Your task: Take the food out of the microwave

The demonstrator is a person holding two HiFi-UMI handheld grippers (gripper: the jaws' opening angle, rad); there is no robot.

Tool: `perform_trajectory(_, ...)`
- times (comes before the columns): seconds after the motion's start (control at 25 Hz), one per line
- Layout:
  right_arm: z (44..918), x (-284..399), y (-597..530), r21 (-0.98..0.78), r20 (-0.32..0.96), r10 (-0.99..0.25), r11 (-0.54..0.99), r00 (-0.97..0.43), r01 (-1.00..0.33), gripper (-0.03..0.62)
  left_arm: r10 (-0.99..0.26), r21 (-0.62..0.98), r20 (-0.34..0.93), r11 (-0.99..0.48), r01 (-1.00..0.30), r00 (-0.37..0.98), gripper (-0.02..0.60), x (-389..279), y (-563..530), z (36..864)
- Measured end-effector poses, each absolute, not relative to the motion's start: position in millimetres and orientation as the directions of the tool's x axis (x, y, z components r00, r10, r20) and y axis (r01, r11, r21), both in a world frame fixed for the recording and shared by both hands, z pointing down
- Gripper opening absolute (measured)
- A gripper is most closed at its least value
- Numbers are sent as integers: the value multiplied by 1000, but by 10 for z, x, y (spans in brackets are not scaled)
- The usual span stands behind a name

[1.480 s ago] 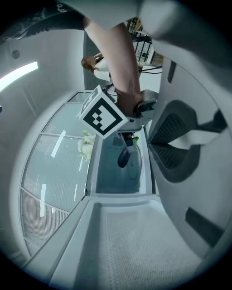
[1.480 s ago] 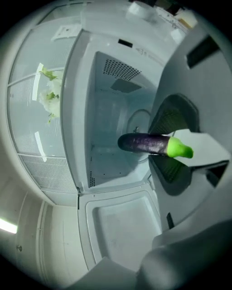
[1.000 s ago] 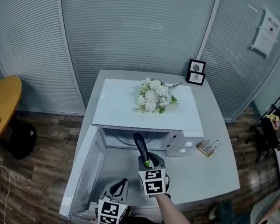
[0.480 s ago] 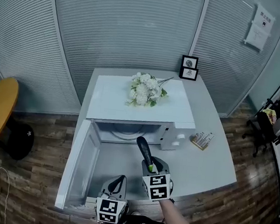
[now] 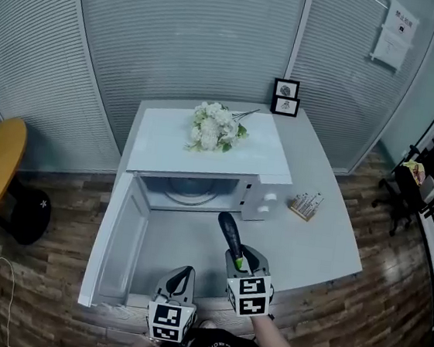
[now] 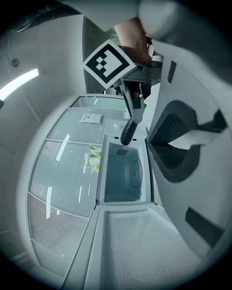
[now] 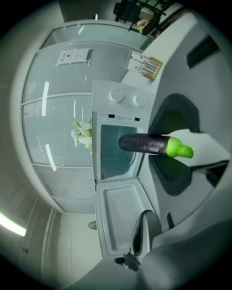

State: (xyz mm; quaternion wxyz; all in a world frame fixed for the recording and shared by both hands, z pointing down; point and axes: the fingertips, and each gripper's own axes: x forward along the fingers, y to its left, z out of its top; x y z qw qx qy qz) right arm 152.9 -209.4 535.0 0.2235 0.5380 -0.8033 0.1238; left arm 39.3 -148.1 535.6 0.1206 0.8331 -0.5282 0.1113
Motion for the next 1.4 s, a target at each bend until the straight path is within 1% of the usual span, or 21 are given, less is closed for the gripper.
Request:
perform_trajectory(0.32,5315,1786,-1763,36,467,-838,336,-281,-941,140,-854,92,295,-420,-903,428,8,534,-1302,5320)
perform_trajectory(0.68,5300,1996,-1456,38,411,-879,282,-242,-959,140,-865,88,292,-401,-912,408,8,494,-1185,5337)
perform_trajectory(1.4,5255,2170,-1003,30,332,-920,232,-210,-972,140,-870,98,289,-388,-917,399,8,457,-1049,5355)
